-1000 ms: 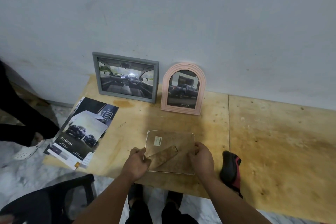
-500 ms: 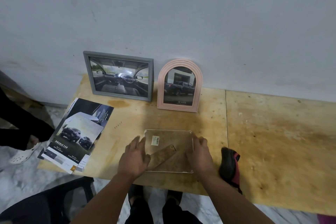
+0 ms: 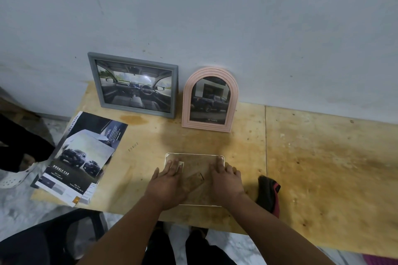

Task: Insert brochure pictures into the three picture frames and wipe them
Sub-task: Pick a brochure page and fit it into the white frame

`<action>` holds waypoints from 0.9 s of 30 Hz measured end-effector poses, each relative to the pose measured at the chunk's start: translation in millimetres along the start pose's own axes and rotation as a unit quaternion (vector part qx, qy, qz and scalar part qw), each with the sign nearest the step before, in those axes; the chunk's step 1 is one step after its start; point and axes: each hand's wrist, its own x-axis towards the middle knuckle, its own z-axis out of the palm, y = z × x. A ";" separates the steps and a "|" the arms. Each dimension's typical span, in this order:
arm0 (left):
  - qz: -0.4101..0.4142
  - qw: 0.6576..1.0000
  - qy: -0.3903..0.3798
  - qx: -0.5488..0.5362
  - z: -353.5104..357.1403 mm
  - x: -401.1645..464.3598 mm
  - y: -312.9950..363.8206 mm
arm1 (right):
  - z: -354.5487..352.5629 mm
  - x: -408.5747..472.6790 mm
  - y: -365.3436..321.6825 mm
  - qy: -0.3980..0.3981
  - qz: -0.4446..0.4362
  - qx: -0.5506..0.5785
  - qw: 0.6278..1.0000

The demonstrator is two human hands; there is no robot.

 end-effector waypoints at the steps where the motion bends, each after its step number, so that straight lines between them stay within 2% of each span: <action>1: -0.002 1.000 -0.007 0.002 -1.6 -0.2 1.5 | 0.8 -0.4 -2.0 -0.003 0.001 -0.004 1.000; 5: 0.005 0.999 -0.029 0.012 0.0 -1.3 -1.6 | 3.7 0.1 -0.7 -0.007 -0.002 -0.010 1.000; 11: 0.064 0.997 -0.047 0.015 -6.5 0.0 -19.7 | -14.2 -5.8 18.9 -0.057 -0.030 -0.049 0.997; 15: 0.095 0.993 -0.059 0.030 -10.3 -0.4 -31.8 | -11.4 -6.8 23.5 -0.047 -0.038 -0.062 0.996; 27: 0.128 0.990 -0.023 0.055 2.5 6.6 -50.6 | 2.1 5.4 18.3 -0.040 -0.010 -0.042 0.998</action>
